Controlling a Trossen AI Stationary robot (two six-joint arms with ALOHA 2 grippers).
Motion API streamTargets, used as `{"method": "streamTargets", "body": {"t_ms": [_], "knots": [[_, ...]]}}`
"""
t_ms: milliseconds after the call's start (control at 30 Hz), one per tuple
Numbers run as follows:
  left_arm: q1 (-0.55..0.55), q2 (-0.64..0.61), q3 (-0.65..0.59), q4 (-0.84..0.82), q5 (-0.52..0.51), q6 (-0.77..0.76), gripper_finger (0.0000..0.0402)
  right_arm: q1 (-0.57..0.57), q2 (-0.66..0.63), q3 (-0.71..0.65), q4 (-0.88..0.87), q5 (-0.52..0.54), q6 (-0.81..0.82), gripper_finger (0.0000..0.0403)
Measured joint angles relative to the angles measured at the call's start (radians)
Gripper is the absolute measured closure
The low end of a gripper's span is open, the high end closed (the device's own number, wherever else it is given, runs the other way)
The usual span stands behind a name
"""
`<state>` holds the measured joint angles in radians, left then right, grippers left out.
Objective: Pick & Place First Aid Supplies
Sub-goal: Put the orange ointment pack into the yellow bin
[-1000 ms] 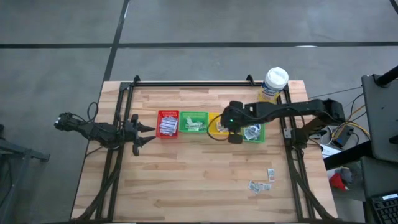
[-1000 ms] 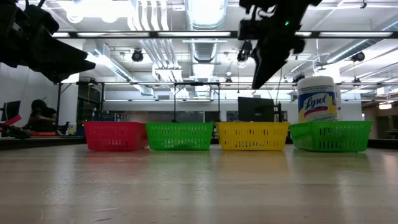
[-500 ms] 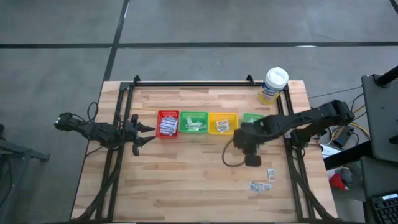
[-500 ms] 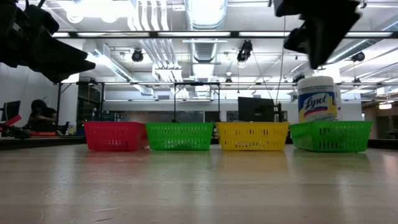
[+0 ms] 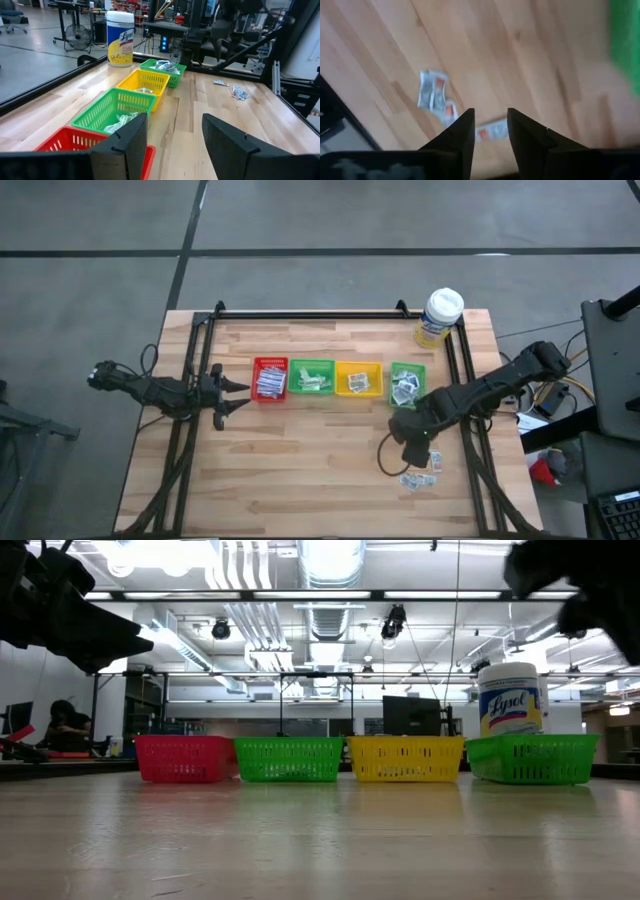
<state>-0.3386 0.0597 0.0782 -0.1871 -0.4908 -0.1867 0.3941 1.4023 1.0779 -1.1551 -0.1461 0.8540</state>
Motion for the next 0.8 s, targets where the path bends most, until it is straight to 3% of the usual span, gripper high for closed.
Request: {"method": "streamTargets", "body": {"t_ms": [367, 800], "knots": [[0.0, 0.0, 0.0, 0.0, 0.0, 0.0, 0.0213, 0.135, -0.044, -0.159, 0.041, -0.046, 0.252, 0.0261], [0.0, 0.0, 0.0, 0.0, 0.0, 0.0, 0.0213, 0.268, -0.232, -0.319, 0.152, 0.069, 0.633, 0.0252]]}}
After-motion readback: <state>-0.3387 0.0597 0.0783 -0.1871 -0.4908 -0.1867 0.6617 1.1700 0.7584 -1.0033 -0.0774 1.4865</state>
